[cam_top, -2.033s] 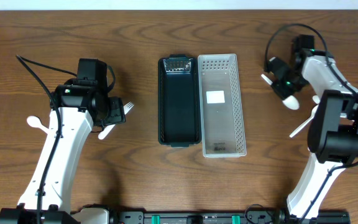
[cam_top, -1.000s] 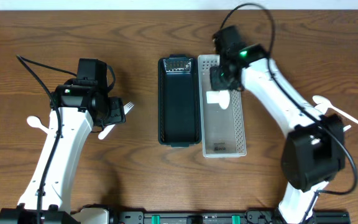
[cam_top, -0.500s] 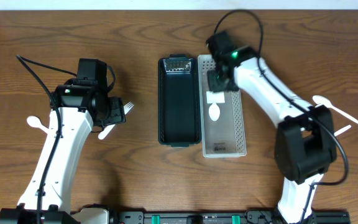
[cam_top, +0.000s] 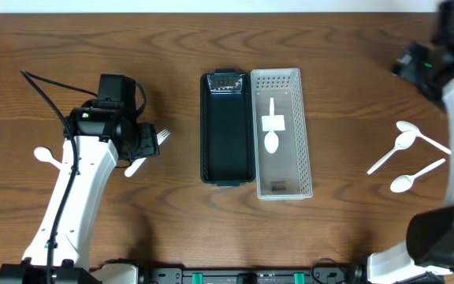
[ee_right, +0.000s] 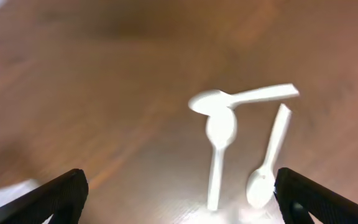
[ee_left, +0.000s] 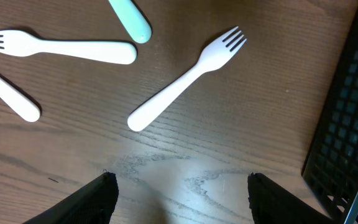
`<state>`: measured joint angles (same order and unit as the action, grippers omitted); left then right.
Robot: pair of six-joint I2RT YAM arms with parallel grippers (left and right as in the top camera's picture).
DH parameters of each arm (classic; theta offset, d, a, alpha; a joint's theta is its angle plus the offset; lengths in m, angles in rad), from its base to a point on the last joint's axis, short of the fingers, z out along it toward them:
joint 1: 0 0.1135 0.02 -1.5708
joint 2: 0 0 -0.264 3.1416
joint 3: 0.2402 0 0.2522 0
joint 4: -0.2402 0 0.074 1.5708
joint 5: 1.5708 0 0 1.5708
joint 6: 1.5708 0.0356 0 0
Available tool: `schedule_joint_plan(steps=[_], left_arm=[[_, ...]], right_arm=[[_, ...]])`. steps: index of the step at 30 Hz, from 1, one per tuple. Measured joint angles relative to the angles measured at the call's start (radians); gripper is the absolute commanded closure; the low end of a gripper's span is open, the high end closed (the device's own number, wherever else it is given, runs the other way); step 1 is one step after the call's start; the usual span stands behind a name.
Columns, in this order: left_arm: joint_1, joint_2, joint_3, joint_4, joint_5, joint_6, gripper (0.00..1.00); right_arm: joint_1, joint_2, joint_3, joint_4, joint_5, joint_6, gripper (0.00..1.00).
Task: Pack container
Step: 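Return the right gripper and grasp a second white spoon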
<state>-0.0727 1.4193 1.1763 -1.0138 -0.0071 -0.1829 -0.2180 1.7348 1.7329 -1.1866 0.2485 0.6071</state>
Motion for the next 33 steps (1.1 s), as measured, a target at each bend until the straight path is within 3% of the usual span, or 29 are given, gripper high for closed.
schedule_joint_plan(steps=[7, 13, 29, 33], left_arm=[[0.000, 0.000, 0.000, 0.000, 0.000, 0.000, 0.29], [0.000, 0.000, 0.000, 0.000, 0.000, 0.000, 0.30], [0.000, 0.000, 0.000, 0.000, 0.000, 0.000, 0.30], [0.000, 0.000, 0.000, 0.000, 0.000, 0.000, 0.29]], right_arm=[[-0.184, 0.064, -0.328, 0.211, -0.096, 0.004, 0.04], [-0.201, 0.087, -0.525, 0.379, -0.137, -0.045, 0.08], [-0.142, 0.092, -0.673, 0.579, -0.191, -0.093, 0.14], [-0.136, 0.091, -0.695, 0.599, -0.190, -0.100, 0.25]])
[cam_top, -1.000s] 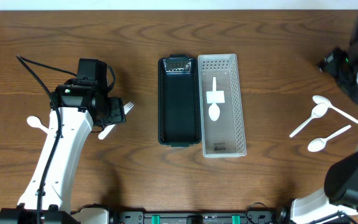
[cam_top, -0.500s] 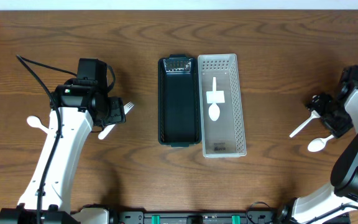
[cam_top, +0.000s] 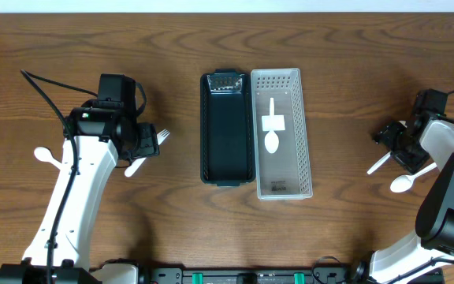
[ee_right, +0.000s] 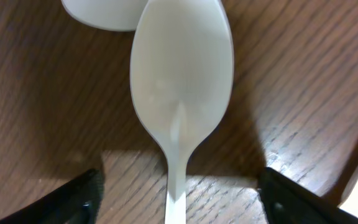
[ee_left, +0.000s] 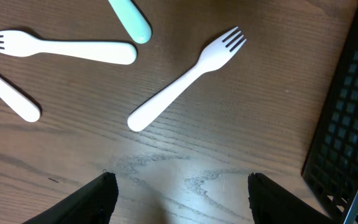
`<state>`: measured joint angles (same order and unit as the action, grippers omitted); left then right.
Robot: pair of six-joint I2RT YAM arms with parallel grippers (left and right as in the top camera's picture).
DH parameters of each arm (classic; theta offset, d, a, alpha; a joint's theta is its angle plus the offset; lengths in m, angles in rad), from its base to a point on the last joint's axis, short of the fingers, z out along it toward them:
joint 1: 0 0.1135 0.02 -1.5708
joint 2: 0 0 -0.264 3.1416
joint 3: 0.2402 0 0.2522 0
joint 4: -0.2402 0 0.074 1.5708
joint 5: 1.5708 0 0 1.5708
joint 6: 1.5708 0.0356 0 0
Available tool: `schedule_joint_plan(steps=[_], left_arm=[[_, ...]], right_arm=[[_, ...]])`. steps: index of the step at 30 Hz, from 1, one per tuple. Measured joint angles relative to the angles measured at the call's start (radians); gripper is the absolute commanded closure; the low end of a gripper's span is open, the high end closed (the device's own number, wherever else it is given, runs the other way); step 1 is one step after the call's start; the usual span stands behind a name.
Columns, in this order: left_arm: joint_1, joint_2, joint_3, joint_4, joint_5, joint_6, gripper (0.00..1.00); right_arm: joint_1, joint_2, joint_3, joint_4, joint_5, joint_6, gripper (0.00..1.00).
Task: Pack container
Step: 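Return the right gripper and grasp a second white spoon, then carry the second spoon into the white basket and release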
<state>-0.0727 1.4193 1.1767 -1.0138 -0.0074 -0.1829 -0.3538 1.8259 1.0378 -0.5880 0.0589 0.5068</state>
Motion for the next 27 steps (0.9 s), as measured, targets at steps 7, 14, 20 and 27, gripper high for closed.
schedule_joint_plan(steps=[7, 14, 20, 27], left_arm=[[0.000, 0.000, 0.000, 0.000, 0.000, 0.000, 0.29], [0.000, 0.000, 0.000, 0.000, 0.000, 0.000, 0.30], [0.000, 0.000, 0.000, 0.000, 0.000, 0.000, 0.30], [0.000, 0.000, 0.000, 0.003, 0.000, 0.000, 0.30]], right_arm=[[0.000, 0.000, -0.006, 0.019, 0.008, -0.010, 0.77], [0.000, 0.000, -0.007, 0.032, 0.001, -0.010, 0.99], [0.005, -0.002, 0.001, 0.006, -0.002, -0.019, 0.99], [0.168, -0.103, 0.180, -0.140, -0.008, -0.097, 0.99]])
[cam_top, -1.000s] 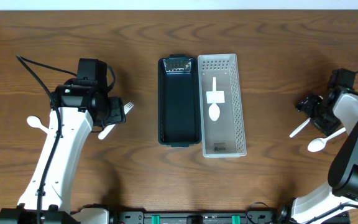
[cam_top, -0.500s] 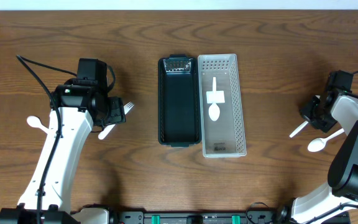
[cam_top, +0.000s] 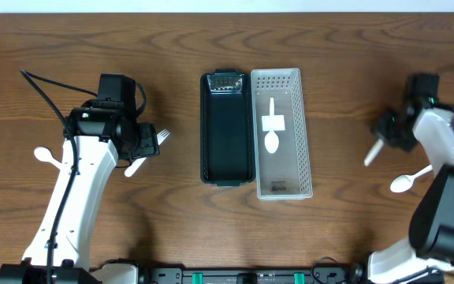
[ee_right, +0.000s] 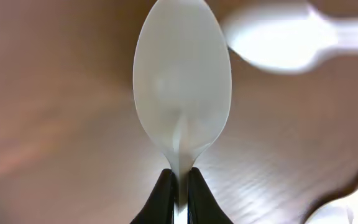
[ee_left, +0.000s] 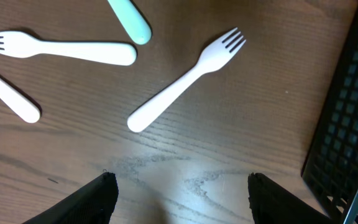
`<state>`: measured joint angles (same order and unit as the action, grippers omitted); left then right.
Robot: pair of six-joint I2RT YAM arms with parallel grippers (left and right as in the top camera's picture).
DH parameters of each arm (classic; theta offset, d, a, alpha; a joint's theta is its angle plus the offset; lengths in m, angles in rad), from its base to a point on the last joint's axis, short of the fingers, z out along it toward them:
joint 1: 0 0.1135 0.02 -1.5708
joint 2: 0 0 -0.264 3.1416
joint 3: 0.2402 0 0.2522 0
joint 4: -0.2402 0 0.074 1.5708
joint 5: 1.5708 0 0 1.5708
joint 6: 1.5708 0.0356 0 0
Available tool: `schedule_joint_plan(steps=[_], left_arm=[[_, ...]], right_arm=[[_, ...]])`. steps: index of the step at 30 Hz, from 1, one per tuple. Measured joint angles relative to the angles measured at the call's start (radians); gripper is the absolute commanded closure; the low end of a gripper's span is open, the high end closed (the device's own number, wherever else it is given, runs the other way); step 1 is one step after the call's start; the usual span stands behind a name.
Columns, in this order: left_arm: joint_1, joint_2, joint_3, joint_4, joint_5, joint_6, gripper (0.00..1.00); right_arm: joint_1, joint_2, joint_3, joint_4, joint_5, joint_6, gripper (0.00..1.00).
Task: Pack container
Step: 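Carry the second spoon into the white basket and release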
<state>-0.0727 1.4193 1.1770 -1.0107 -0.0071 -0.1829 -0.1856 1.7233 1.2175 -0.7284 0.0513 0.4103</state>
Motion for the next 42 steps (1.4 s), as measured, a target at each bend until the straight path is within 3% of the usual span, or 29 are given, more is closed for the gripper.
schedule_joint_plan(steps=[5, 9, 14, 19, 21, 24, 30, 32, 33, 36, 42], left_arm=[[0.000, 0.000, 0.000, 0.004, 0.000, 0.000, 0.30], [0.000, 0.000, 0.000, 0.004, 0.000, 0.000, 0.30], [0.000, 0.000, 0.000, 0.004, 0.000, 0.000, 0.29], [0.000, 0.000, 0.000, 0.005, 0.000, 0.000, 0.30], [0.000, 0.000, 0.000, 0.004, 0.000, 0.000, 0.29], [0.000, 0.000, 0.000, 0.004, 0.000, 0.000, 0.30], [0.000, 0.000, 0.000, 0.004, 0.000, 0.000, 0.30], [0.000, 0.000, 0.000, 0.004, 0.000, 0.000, 0.30], [0.000, 0.000, 0.000, 0.003, 0.000, 0.000, 0.30], [0.000, 0.000, 0.000, 0.004, 0.000, 0.000, 0.30], [0.000, 0.000, 0.000, 0.004, 0.000, 0.000, 0.30]], right_arm=[[0.237, -0.136, 0.225, -0.066, -0.006, -0.043, 0.99], [0.412, -0.165, 0.268, -0.077, -0.018, -0.053, 0.99], [0.555, -0.044, 0.268, -0.110, -0.021, -0.052, 0.99], [0.604, 0.135, 0.265, -0.115, -0.022, -0.032, 0.96], [0.611, 0.202, 0.263, -0.109, -0.025, -0.026, 0.91], [0.615, 0.281, 0.255, -0.103, -0.033, -0.017, 0.66], [0.614, 0.284, 0.266, -0.116, -0.033, -0.041, 0.60], [0.609, 0.270, 0.303, -0.151, -0.035, -0.073, 0.54], [0.602, 0.257, 0.334, -0.180, -0.036, -0.102, 0.50], [0.555, 0.186, 0.457, -0.243, -0.037, -0.237, 0.18], [0.311, -0.016, 0.686, -0.348, -0.030, -0.553, 0.01]])
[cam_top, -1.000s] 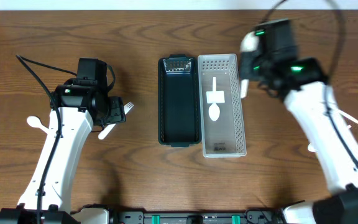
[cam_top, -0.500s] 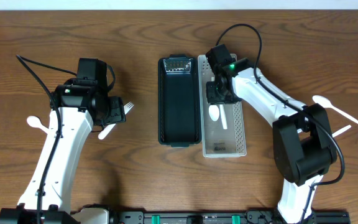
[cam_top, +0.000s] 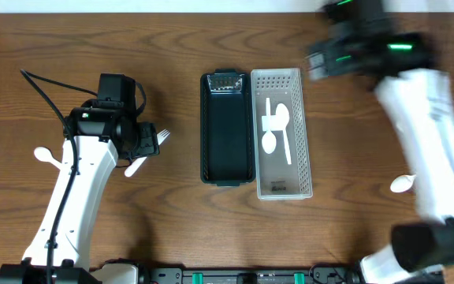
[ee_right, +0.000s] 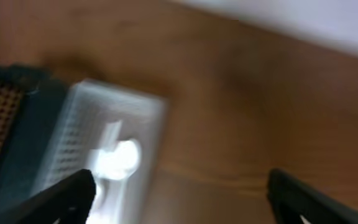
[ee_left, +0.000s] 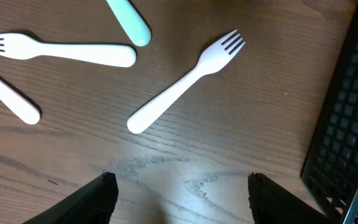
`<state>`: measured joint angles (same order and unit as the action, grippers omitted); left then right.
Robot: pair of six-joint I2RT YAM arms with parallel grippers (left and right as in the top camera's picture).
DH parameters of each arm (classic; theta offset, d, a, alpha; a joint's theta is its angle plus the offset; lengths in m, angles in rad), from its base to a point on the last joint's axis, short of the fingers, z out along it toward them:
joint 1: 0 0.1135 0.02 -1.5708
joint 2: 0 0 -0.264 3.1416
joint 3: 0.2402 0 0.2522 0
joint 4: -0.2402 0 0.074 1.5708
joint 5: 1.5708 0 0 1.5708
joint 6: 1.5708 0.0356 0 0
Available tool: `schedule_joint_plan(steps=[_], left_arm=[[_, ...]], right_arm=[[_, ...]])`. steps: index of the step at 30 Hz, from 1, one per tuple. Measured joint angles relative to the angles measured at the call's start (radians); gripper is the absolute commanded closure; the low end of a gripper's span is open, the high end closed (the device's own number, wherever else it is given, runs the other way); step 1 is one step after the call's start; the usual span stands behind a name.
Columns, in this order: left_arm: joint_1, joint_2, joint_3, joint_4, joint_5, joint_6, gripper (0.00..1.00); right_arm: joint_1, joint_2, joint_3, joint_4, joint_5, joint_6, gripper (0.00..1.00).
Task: Pack container
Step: 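Carry the second spoon into the white basket and release, then move the right gripper back and grasp a third white spoon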
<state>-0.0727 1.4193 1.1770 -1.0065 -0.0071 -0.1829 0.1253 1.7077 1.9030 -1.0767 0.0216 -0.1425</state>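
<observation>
The white perforated container point(cam_top: 301, 134) sits mid-table and holds two white spoons point(cam_top: 284, 130) side by side. The black container point(cam_top: 227, 162) stands against its left side with nothing in it. My right gripper point(cam_top: 320, 61) is blurred by the white container's far right corner; in the right wrist view this gripper point(ee_right: 179, 199) is open with nothing held, the white container point(ee_right: 79, 149) below left. My left gripper point(ee_left: 182, 199) is open above the wood, a white fork point(ee_left: 185, 81) just ahead of it.
A second white fork point(ee_left: 61, 50), a teal handle point(ee_left: 129, 18) and a white handle point(ee_left: 11, 99) lie left of the black container. One white spoon point(cam_top: 401, 184) lies on the table at the right, another point(cam_top: 44, 155) at the far left.
My right gripper was shut on a white spoon at the table's right side. That spoon now lies in the white container and the gripper is open beside the container's far corner. The left arm is unmoved.
My right gripper was open high over three spoons at the right, with one spoon in the white container. Then it was down around one spoon, then shut on it. Now two spoons lie in the container. The left gripper stayed open over the forks throughout.
</observation>
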Motion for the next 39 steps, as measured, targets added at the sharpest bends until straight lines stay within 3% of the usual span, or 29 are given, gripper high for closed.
schedule_joint_plan(steps=[4, 9, 15, 26, 39], left_arm=[[0.000, 0.000, 0.000, 0.000, 0.000, 0.000, 0.30], [0.000, 0.000, 0.000, -0.008, 0.000, 0.000, 0.30], [0.000, 0.000, 0.000, -0.012, 0.000, 0.000, 0.29], [0.000, 0.000, 0.000, -0.019, 0.000, 0.000, 0.30], [0.000, 0.000, 0.000, -0.019, 0.000, 0.000, 0.30]], right_arm=[[-0.201, -0.042, 0.034, -0.095, 0.020, -0.204, 0.01], [-0.423, 0.087, 0.032, -0.146, 0.013, -0.454, 0.03], [-0.536, 0.266, 0.018, -0.191, -0.013, -0.652, 0.06], [-0.547, 0.509, 0.018, -0.186, -0.034, -0.725, 0.07], [-0.584, 0.550, 0.010, -0.121, -0.026, -0.733, 0.08]])
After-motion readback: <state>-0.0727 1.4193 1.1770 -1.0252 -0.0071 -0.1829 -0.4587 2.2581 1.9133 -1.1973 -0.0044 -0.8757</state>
